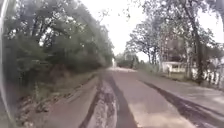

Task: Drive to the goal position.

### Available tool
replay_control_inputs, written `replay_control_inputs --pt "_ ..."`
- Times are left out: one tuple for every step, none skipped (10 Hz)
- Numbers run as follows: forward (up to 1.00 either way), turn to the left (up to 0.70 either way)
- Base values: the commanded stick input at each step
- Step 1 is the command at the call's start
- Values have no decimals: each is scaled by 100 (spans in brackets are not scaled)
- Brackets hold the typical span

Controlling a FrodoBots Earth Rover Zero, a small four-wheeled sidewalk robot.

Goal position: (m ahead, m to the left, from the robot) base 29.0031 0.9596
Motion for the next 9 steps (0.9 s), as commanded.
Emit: replay_control_inputs --pt "70 0" --pt "70 0" --pt "70 0" --pt "70 0" --pt "70 0" --pt "70 0" --pt "70 0" --pt "70 0" --pt "70 0"
